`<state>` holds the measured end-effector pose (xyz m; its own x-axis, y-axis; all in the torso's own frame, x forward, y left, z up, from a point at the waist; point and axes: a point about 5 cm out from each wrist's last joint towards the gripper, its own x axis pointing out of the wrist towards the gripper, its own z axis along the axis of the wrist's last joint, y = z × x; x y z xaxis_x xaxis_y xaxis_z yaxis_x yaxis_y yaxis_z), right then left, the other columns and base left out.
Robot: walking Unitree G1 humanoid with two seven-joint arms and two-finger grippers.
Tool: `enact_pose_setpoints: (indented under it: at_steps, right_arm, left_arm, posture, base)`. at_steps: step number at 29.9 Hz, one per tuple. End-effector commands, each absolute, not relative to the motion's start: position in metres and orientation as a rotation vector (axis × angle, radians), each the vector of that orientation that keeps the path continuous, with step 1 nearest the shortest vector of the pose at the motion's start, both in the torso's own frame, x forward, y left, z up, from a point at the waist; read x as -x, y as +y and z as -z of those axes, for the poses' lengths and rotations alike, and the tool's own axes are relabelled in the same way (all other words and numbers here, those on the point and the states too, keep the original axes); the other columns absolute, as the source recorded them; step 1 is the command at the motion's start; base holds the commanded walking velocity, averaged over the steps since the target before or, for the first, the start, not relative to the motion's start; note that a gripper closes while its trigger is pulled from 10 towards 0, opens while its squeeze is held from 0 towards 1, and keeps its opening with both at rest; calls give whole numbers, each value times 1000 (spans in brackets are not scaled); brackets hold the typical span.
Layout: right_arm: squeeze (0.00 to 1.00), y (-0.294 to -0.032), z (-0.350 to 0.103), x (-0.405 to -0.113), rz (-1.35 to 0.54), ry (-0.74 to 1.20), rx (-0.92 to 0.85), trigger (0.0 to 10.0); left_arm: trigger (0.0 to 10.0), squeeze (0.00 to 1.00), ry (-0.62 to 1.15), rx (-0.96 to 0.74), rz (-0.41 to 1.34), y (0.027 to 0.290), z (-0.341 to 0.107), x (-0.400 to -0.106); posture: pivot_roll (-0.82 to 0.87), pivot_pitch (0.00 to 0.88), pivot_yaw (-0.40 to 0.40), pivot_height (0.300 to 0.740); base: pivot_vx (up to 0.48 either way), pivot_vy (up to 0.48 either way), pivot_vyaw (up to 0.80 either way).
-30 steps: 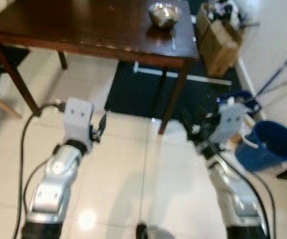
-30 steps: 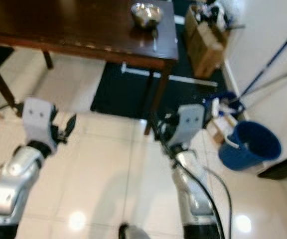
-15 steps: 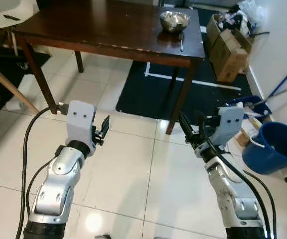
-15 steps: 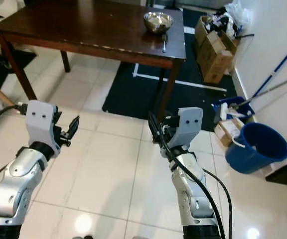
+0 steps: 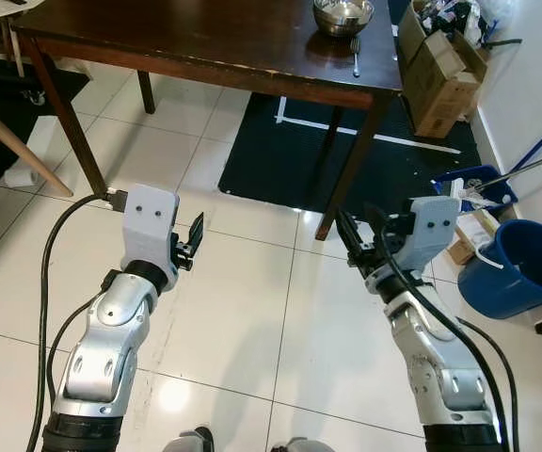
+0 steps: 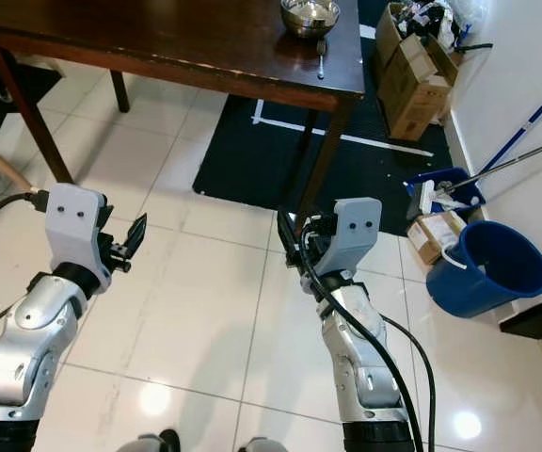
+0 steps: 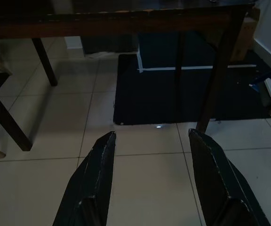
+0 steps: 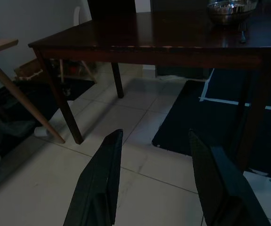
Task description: Setting the table
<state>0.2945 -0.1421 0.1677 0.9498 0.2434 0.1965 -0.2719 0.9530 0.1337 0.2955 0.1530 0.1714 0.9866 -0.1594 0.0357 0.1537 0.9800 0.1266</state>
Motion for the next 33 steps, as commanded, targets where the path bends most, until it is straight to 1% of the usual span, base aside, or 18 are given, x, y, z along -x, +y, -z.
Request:
enact_pose_setpoints:
  at_steps: [1,8,12,18,23,33]
  right_arm:
    - [0,-144,-167,-294,-259,-176,-156,10000]
    - [0,-143,-167,-294,-261,-175,-160,10000]
    - [0,-143,-167,-294,-264,-176,-154,10000]
    - [0,-142,-167,-294,-271,-178,-143,10000]
    - [0,-142,-167,-294,-274,-178,-138,10000]
    - [0,-140,-165,-293,-290,-173,-130,10000]
  left_arm:
    - [10000,0,-25,-130,152,153,-167,-295]
    - [10000,0,-37,-136,148,154,-168,-295]
    - [10000,0,-49,-143,147,154,-168,-295]
    - [10000,0,-52,-146,149,153,-169,-296]
    - [10000,0,-53,-147,151,153,-169,-296]
    - [10000,0,-55,-146,151,153,-169,-296]
  posture:
    - [-124,45,-5,740]
    - [-124,41,-3,740]
    - [-124,39,-3,740]
    - [-124,36,-1,740]
    - [-124,36,0,740]
    - [-123,40,-1,740]
  base:
    - [0,0,0]
    - [0,0,0]
    - [322,0,0]
    - [480,0,0]
    - [480,0,479]
    - [480,0,788]
